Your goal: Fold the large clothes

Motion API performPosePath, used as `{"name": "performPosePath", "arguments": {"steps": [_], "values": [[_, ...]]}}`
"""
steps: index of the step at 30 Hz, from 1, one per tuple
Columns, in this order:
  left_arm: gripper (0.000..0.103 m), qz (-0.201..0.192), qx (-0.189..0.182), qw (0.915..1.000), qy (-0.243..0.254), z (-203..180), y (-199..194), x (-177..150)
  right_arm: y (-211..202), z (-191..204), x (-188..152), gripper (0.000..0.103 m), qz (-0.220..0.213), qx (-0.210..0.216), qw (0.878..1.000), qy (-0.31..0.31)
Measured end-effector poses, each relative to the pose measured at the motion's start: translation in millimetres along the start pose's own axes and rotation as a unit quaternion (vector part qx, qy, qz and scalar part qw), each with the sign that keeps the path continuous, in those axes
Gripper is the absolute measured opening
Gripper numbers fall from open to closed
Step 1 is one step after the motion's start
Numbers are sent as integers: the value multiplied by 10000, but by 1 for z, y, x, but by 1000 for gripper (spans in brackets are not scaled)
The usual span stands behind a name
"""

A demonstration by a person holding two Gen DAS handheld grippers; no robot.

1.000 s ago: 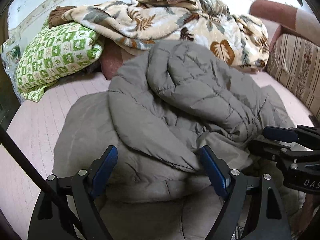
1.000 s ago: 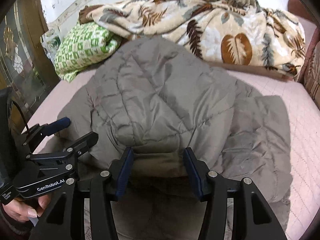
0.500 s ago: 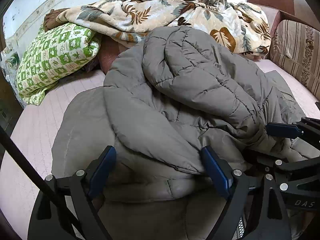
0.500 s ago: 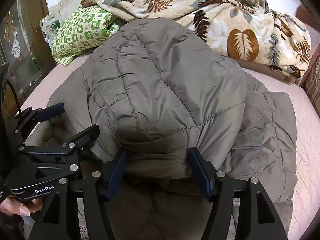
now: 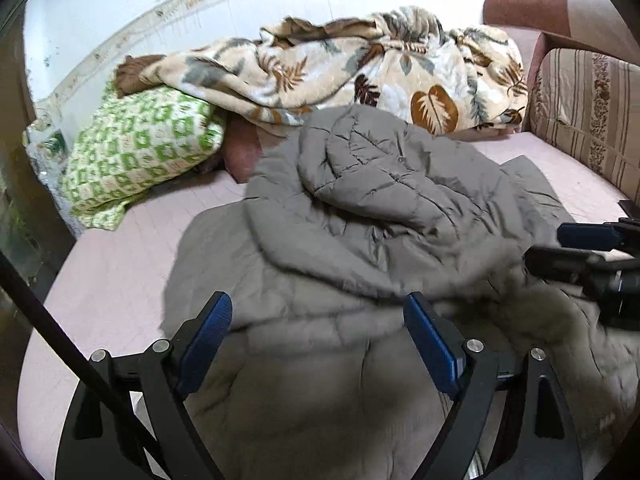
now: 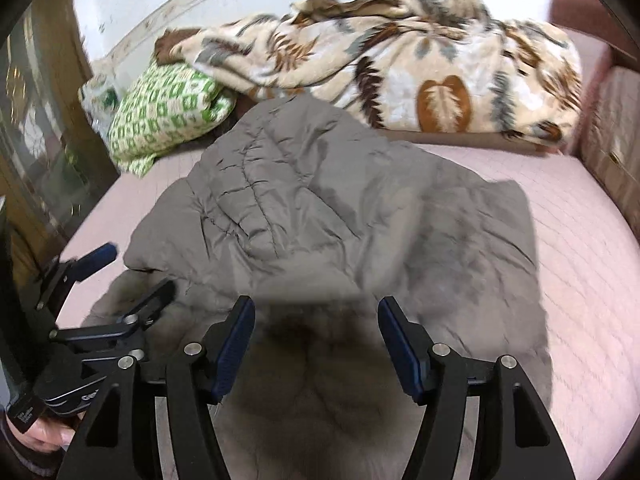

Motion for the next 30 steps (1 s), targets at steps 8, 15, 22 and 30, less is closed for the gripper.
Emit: {"name": "performPosePath", "arguments": {"steps": [8,15,22,30], "values": [[87,143,41,9963,-849,18,-78,-80,-68,4,-84,68,-85,-61,9994,319],[87,432,370,9941,-928,27,-108,-157,-107,12,-161,68,-5,-475,9988,-112],[87,659,448,9897,-1186,37,-109,-185,-123,6,-198,68,41,-530,9986,28],[89,849,527,9885,-1138,37,-98,-194,-125,1,-212,68,87,-826,9962,-266]]}}
Point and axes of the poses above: each gripper's, at about its wrist camera, not at the fingertips, and y roughly the way its jaws point, z to its left, x to its top, the point moved 9 cm from there along y, roughly the way its jaws point, and after that the axes turned 1 degree about x, right-handed, at the moved point
